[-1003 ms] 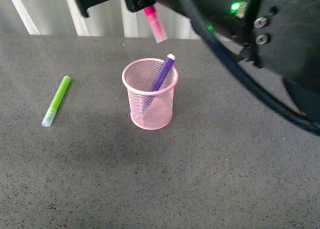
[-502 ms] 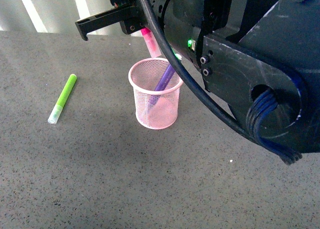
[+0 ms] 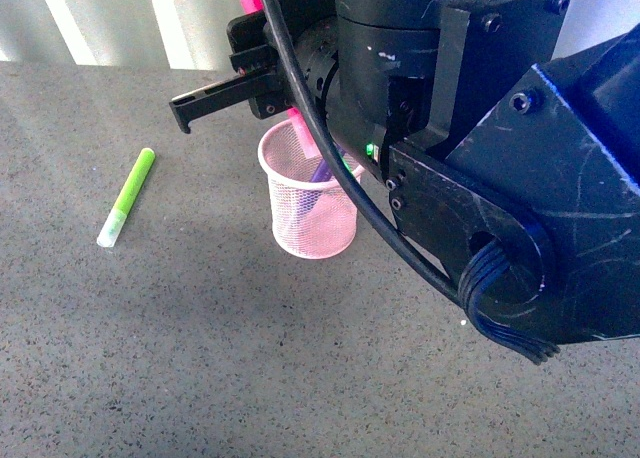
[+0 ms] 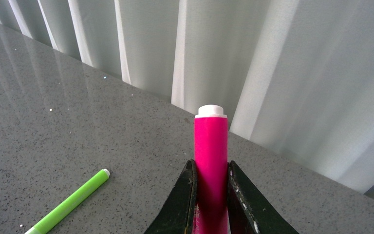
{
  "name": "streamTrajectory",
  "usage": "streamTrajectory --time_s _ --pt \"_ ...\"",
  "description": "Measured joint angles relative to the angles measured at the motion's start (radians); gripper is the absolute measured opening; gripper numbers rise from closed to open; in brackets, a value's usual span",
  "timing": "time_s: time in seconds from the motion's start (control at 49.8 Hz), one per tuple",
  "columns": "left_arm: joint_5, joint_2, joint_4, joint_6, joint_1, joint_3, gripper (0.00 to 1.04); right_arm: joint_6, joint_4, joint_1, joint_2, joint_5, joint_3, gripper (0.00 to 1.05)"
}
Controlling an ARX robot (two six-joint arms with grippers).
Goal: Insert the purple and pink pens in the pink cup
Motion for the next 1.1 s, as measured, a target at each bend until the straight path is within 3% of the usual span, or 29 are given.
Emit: streamTrajectory --time_s 0.261,0.823,0.923,1.103 --pt "0.0 0.0 0.0 0.0 0.0 0.0 0.98 0.011 -0.01 -0.002 0.012 0.006 0.0 0.12" --pt "0.0 0.0 0.0 0.0 0.0 0.0 0.98 0.071 -0.084 -0.013 -0.078 0.066 -0.046 0.97" --pt "0.0 0.0 0.0 0.0 0.0 0.0 0.98 0.135 -0.209 -0.034 -0.234 0.113 -0.105 0.97" --pt "0.0 0.0 0.0 0.0 0.0 0.0 0.98 0.221 -0.595 -0.135 -0.743 0.202 -0.34 0.98"
